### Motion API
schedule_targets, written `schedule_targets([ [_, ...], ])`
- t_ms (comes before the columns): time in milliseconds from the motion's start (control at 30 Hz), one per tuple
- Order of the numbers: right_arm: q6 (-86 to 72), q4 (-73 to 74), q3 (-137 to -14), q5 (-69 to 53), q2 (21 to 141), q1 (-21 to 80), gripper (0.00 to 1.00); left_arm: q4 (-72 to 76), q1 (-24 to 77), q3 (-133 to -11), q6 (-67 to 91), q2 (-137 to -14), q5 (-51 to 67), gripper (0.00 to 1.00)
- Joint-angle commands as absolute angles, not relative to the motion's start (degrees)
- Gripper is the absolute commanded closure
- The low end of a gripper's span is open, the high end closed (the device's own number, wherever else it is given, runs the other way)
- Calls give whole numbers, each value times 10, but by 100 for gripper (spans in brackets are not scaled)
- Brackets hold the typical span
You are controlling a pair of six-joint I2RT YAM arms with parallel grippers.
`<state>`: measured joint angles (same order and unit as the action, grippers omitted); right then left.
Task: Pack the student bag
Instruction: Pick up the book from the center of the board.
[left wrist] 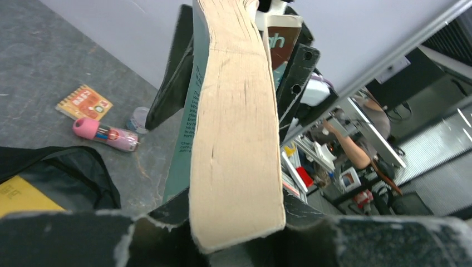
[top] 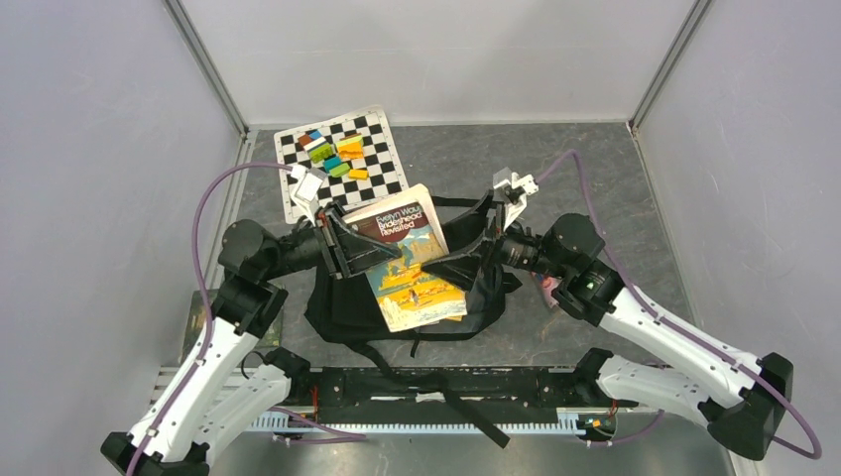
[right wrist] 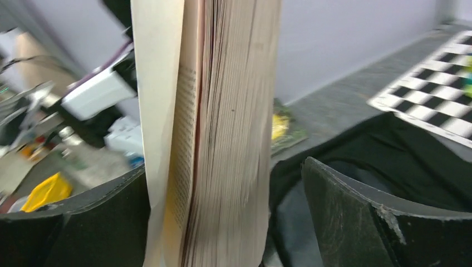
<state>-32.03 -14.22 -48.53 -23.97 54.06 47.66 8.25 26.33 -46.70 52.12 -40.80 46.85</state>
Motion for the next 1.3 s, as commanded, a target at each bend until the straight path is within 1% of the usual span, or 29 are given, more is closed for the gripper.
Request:
schedule_targets([
  [0, -398, -301, -478, -410, 561, 476, 2, 159, 264, -526, 509, -403, 539, 98],
  [200, -439, -349, -519, -471, 631, 483, 2, 195, 264, -543, 527, -417, 575, 98],
  [300, -479, -418, -521, -498, 649, 494, 2, 195, 264, -548, 521, -420, 577, 98],
  [333, -493, -447, -519, -506, 651, 497, 5, 193, 264, -548, 518, -422, 576, 98],
  [400, -522, -494, -515, -515, 649, 501, 14, 162, 264, -554, 490, -423, 565, 98],
  [467, -534, -510, -508, -519, 640, 501, 25, 120, 263, -566, 451, -418, 544, 98],
  [600, -497, -447, -497, -519, 611, 501, 42, 67, 264, -591, 399, -414, 500, 98],
  [767, -405, -291, -494, -498, 583, 501, 49, 56, 263, -598, 383, -420, 472, 98],
  [833, -382, -256, -491, -488, 576, 501, 54, 40, 263, -601, 371, -422, 465, 98],
  [933, -360, -218, -490, -468, 570, 501, 65, 12, 263, -607, 352, -423, 459, 98],
  [1033, -336, -180, -499, -447, 571, 501, 71, -24, 263, -613, 331, -423, 452, 98],
  [1133, -306, -127, -512, -414, 573, 501, 81, -94, 263, -630, 285, -422, 418, 98],
  [1233, -269, -28, -534, -315, 566, 501, 100, -178, 263, -653, 231, -425, 342, 98],
  [1267, -262, -4, -539, -279, 564, 502, 100, -200, 263, -655, 217, -424, 319, 98],
])
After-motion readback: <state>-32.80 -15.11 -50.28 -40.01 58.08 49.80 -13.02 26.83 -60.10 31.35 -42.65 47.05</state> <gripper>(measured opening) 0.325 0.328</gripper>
